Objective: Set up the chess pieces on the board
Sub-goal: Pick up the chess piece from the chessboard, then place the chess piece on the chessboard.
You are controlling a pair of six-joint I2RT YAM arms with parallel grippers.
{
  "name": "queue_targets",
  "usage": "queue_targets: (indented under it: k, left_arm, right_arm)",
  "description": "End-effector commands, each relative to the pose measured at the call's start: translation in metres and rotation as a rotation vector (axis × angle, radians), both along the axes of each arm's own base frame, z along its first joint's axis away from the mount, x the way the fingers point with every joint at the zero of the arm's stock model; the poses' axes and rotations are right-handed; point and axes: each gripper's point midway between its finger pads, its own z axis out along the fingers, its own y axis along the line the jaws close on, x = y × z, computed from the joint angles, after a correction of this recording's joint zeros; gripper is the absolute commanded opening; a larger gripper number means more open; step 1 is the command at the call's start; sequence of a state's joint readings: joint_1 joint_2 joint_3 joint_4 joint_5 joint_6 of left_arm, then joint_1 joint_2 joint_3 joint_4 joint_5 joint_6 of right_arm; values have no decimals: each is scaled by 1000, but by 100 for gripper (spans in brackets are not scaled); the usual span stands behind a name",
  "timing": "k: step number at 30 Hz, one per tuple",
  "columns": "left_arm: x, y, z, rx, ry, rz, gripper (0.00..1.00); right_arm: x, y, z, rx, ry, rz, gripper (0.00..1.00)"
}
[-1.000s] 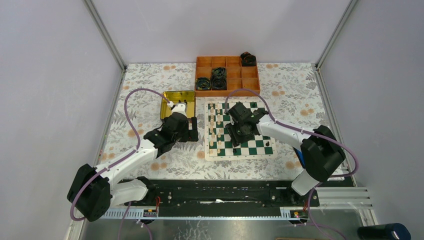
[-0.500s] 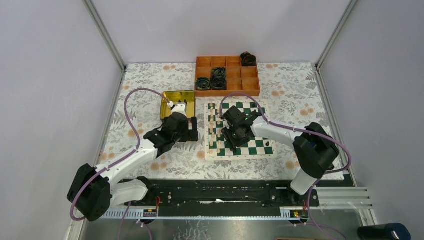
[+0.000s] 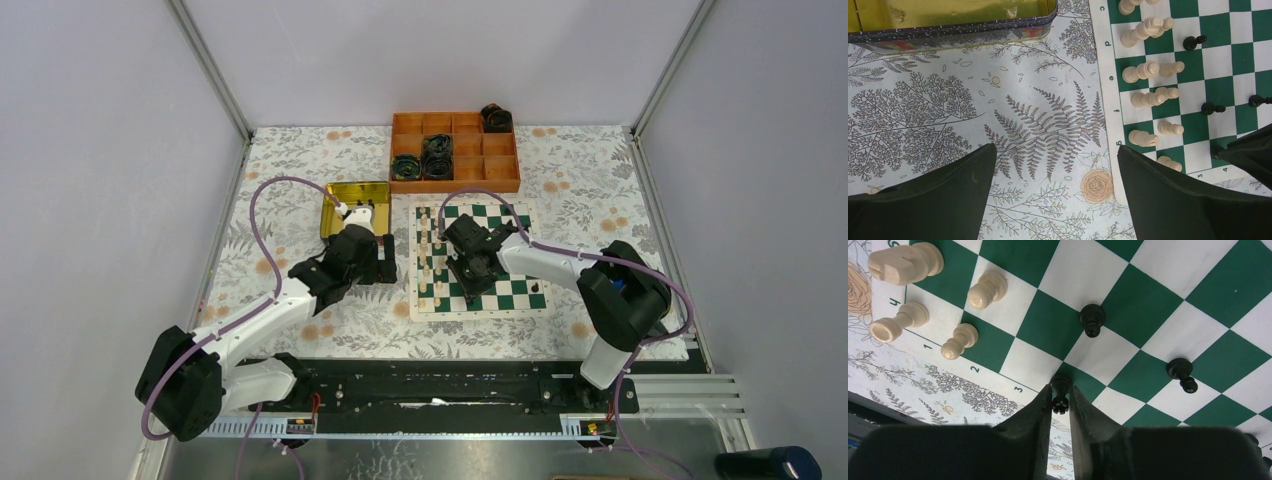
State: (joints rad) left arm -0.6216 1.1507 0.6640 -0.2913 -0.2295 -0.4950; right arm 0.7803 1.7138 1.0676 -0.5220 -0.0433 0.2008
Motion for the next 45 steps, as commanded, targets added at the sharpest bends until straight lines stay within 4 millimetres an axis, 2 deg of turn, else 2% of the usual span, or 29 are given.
queue_targets:
  k: [1, 7, 10, 17, 23, 34, 41, 45]
  left_arm:
    - [8, -3, 11, 5, -38, -1, 99]
    - [8, -3, 12, 3, -39, 0, 99]
    - [8, -3, 13, 0, -42, 0, 99]
    - [7, -3, 14, -4, -44, -2, 99]
    - [7, -4, 16, -12, -48, -5, 99]
    - [5, -7, 18, -24, -52, -17, 99]
    - [3, -9, 17, -24, -47, -26, 99]
    - [2, -10, 18, -23, -51, -28, 99]
  right_arm:
    - [2, 1, 1, -10, -17, -1, 22]
    - [3, -1, 8, -12, -34, -14, 9]
    - [5, 1, 17, 7, -48, -21, 8]
    - [17, -9, 40, -17, -138, -78, 8]
    - [20, -34, 56, -82, -199, -180, 8]
    - [16, -105, 49, -117, -176, -420, 5]
    - [11, -130, 35, -128, -135, -519, 5]
    - [8, -138, 29, -140, -116, -547, 4]
